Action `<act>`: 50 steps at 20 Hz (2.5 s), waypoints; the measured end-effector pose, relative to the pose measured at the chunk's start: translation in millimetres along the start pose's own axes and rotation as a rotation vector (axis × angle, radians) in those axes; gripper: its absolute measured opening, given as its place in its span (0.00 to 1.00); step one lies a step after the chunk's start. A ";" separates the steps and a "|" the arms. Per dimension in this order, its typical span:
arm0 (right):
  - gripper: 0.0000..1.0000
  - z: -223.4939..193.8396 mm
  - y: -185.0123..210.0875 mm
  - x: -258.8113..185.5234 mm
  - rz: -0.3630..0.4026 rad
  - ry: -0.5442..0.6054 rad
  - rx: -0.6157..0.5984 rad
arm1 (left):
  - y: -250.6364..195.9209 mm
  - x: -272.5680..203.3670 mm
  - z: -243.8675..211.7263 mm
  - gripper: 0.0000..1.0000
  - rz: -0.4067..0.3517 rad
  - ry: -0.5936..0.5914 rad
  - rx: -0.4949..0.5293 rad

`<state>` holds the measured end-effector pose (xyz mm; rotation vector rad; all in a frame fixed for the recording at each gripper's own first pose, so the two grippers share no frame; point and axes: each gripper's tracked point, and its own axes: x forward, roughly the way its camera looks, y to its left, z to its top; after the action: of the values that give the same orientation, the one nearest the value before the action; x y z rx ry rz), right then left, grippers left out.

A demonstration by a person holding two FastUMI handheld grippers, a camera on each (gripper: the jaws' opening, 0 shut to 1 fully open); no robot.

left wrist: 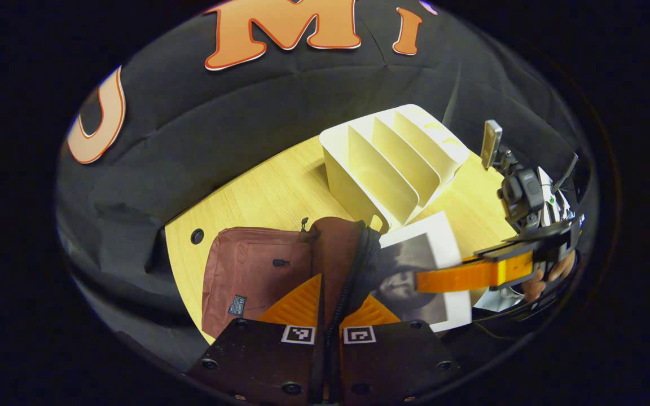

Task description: Open the schoolbag, grab two books from the bookshelf and put them into the schoolbag.

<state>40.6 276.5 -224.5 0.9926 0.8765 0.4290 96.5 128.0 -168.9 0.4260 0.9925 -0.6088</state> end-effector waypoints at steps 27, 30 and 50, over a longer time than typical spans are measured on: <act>0.97 52.1 -41.2 -25.6 -0.232 -0.147 -0.275 | -23.3 10.6 -18.2 0.05 0.012 -0.098 -0.113; 0.97 81.4 -55.0 -63.7 -0.289 -0.194 -0.360 | -35.0 20.4 -27.9 0.19 0.039 -0.084 -0.155; 0.97 196.5 -19.6 -249.2 -0.292 -0.574 -0.819 | -166.2 -39.5 114.1 0.98 0.296 -0.562 -0.307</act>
<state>48.1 -7.4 -81.7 0.1895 0.2534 0.1951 45.8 -54.2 -88.7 0.1087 0.4588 -0.2731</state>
